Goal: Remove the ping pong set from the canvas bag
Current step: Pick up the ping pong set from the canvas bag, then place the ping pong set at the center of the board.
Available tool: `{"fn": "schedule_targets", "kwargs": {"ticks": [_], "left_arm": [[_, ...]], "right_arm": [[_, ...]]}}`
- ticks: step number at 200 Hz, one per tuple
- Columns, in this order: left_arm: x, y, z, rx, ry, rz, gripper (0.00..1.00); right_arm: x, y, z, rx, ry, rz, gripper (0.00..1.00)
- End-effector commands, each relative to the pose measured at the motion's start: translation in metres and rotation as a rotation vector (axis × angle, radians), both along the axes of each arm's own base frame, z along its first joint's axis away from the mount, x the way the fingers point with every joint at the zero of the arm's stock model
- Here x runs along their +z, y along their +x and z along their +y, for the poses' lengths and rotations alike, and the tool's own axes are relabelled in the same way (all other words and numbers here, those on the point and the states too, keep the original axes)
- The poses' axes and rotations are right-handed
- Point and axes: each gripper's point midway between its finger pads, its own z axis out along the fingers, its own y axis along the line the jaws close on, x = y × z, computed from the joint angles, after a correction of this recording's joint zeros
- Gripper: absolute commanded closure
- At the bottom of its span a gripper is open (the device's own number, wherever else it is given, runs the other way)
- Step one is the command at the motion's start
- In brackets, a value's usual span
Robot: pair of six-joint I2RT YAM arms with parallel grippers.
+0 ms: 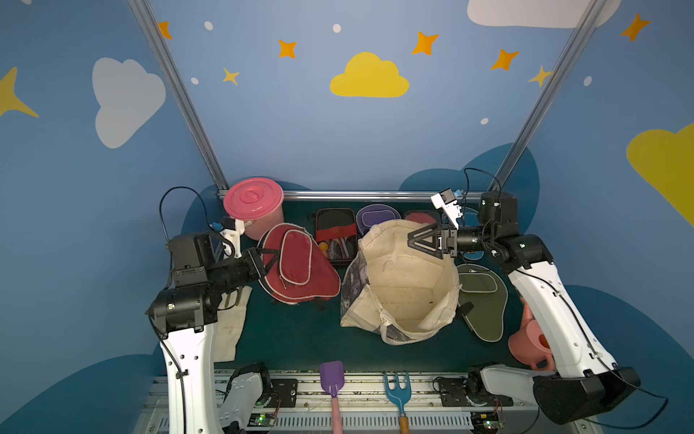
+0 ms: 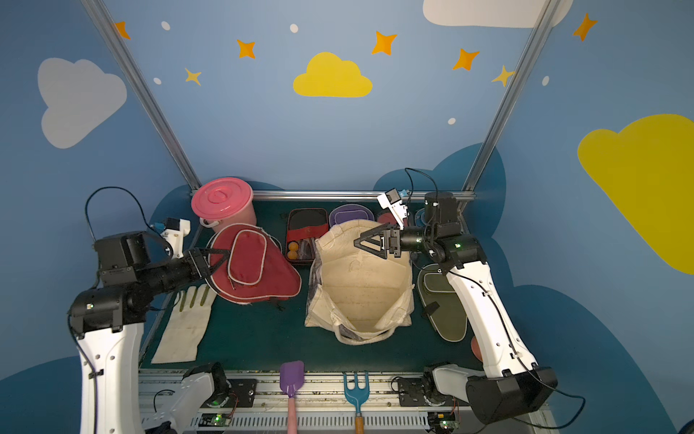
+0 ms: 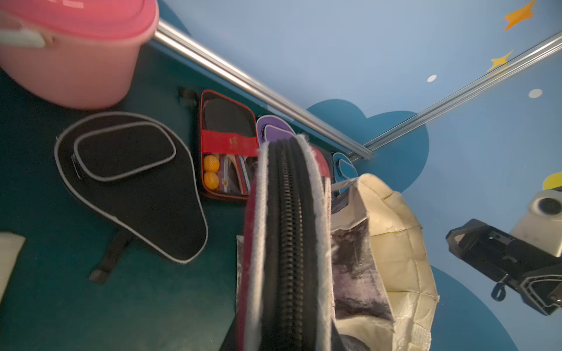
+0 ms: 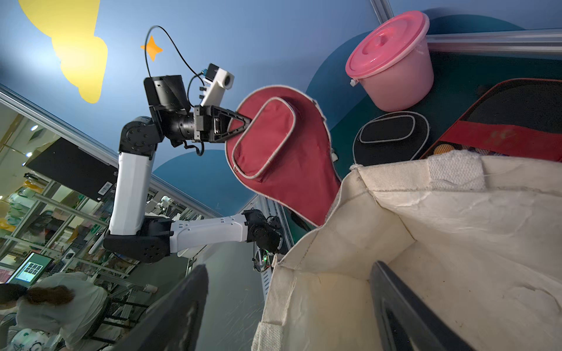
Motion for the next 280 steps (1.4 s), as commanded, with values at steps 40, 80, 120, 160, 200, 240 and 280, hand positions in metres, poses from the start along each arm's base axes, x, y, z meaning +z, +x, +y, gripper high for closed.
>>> {"fn": "schedule_targets", "kwargs": {"ticks": [40,80,120,160,200,240,280], "left_arm": [[-0.049,-0.006,-0.004,0.015,-0.06,0.059,0.97],[-0.09,-0.016,0.005,0.081,-0.029,0.173,0.97],[-0.108,-0.012,0.005,0.108,-0.053,0.241,0.97],[-0.14,-0.024,0.004,0.156,-0.012,0.319,0.97],[-0.159,-0.034,0.003,0.179,0.036,0.361,0.97],[-0.162,-0.036,0.015,0.25,0.082,0.382,0.75],[-0.151,-0.034,0.031,0.365,0.082,0.293,0.39]], "right_arm": [[0.001,0.002,0.0,0.007,0.014,-0.006,0.18],[-0.004,0.006,0.001,0.007,0.009,0.013,0.18],[-0.008,0.009,0.002,0.008,0.007,0.021,0.18],[-0.009,0.009,0.002,0.006,0.003,0.019,0.18],[-0.01,0.01,0.002,0.005,0.002,0.019,0.18],[-0.01,0.009,0.001,0.002,0.001,0.012,0.17],[-0.01,0.011,-0.001,-0.007,0.0,0.01,0.17]]}}
